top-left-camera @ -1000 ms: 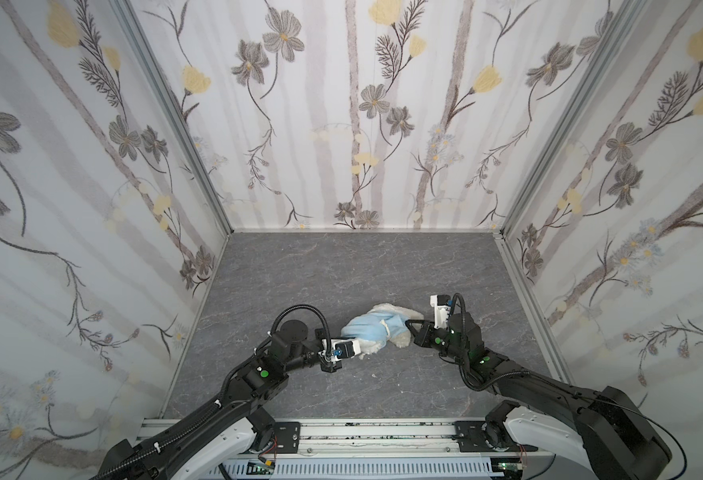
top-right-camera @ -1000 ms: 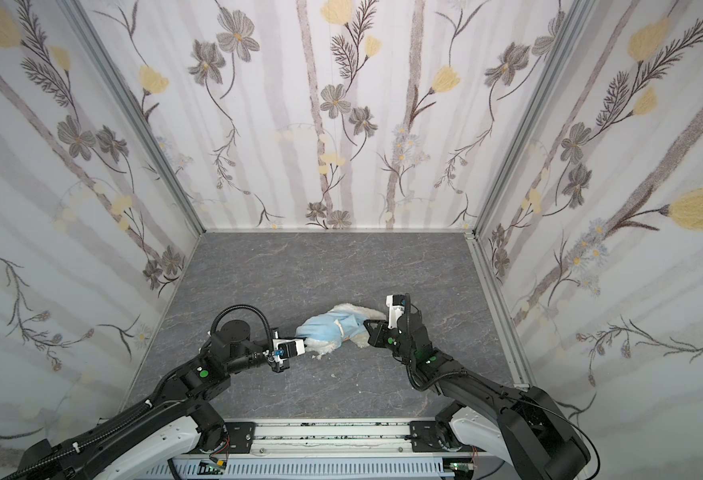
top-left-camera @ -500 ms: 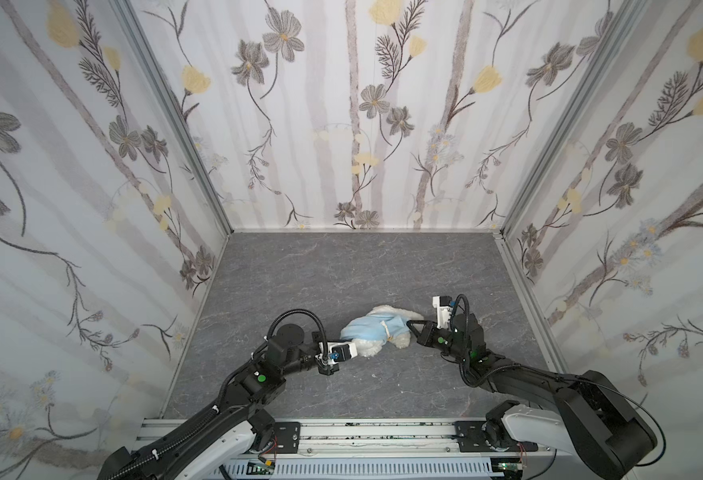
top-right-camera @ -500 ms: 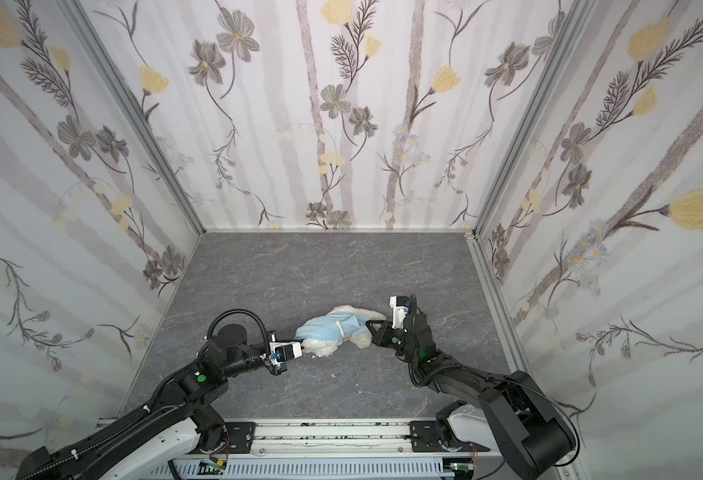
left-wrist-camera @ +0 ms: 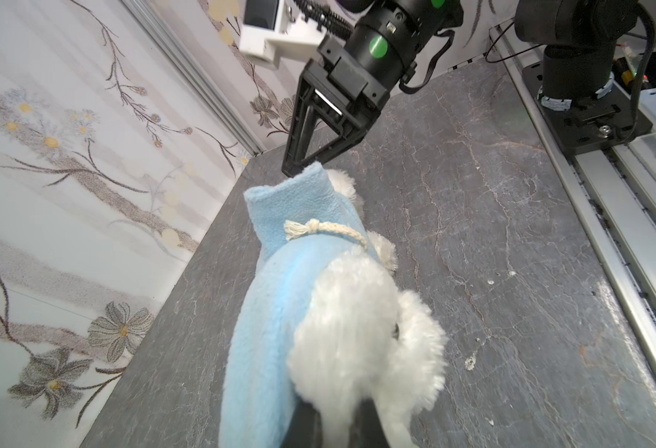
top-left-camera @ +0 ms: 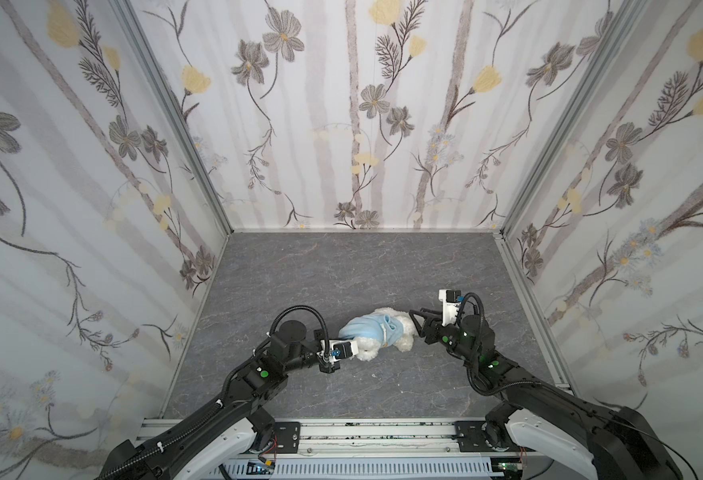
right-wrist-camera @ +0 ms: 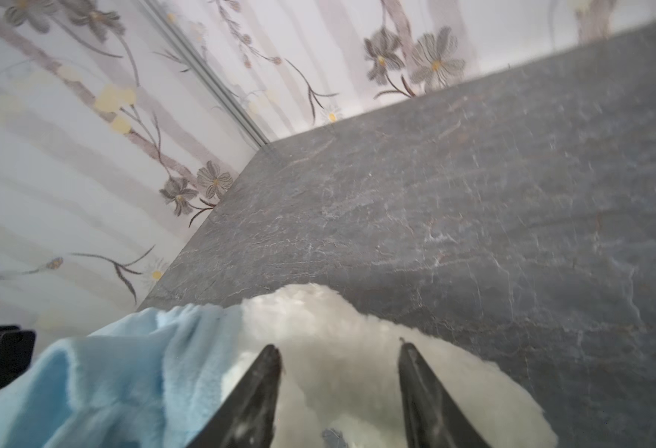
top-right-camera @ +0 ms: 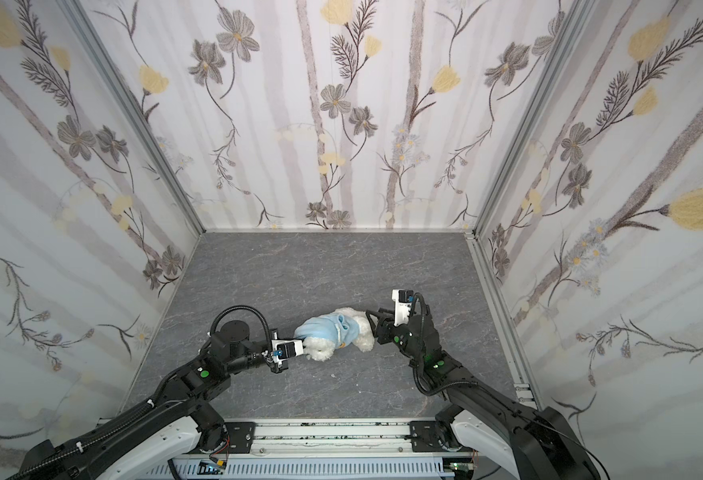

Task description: Dress the teddy bear

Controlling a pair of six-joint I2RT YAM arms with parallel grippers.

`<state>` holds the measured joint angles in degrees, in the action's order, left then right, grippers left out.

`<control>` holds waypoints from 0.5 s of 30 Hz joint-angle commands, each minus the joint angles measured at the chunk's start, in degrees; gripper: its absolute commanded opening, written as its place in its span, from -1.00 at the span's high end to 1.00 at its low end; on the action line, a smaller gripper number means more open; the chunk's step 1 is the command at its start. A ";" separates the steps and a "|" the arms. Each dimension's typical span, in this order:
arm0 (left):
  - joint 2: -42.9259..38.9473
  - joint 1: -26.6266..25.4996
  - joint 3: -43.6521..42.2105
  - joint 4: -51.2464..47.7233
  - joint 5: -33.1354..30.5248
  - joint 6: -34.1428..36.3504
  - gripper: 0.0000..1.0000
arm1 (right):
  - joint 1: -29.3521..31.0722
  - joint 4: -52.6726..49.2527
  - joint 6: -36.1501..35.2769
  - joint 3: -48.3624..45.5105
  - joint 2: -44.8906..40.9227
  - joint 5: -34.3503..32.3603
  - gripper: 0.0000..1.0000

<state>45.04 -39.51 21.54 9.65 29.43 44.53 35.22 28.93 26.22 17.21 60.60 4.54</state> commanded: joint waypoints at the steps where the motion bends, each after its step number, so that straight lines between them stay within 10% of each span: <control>1: 0.06 -0.24 0.53 1.78 0.94 1.42 1.00 | 2.66 -5.56 -14.11 0.78 -5.46 -9.21 -0.45; 15: -0.04 -0.85 0.78 1.60 0.12 2.12 1.00 | 16.67 -10.64 -35.76 15.73 9.13 3.47 -0.93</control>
<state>45.08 -40.18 21.74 9.54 29.06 45.28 51.35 20.25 -4.45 30.59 66.96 5.65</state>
